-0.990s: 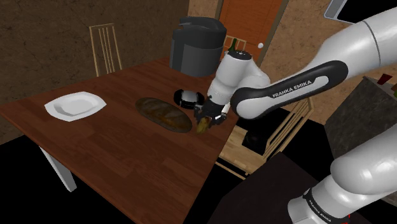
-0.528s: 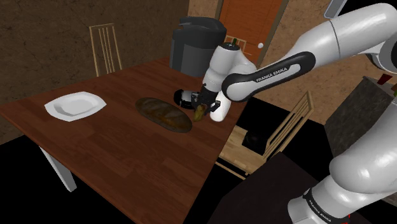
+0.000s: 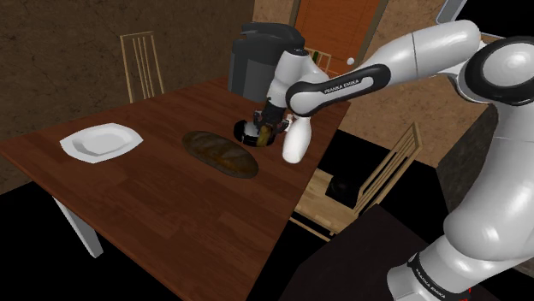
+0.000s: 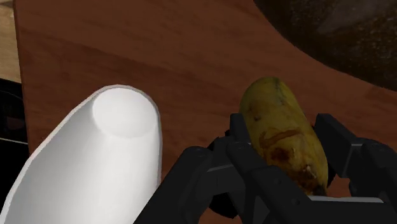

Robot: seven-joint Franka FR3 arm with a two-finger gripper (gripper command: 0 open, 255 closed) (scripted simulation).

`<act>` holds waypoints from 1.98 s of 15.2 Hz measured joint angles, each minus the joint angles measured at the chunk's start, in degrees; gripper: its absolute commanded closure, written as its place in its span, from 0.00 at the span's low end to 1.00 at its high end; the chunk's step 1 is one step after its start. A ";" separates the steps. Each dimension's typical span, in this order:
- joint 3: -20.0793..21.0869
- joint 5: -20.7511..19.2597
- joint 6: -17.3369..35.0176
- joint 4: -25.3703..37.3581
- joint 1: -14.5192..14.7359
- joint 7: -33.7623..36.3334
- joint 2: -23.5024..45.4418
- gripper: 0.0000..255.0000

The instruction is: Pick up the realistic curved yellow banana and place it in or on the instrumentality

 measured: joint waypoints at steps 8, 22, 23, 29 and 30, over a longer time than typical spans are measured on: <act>-4.04 -2.54 -8.23 22.55 3.11 -7.02 14.46 1.00; -8.37 -3.64 -20.46 60.85 11.87 -17.03 37.75 1.00; -8.44 -3.74 -19.88 60.48 11.74 -16.98 37.98 1.00; -8.84 -4.35 -16.84 58.64 11.42 -16.19 39.06 1.00; -8.89 -4.38 -16.89 59.03 11.51 -16.23 39.26 1.00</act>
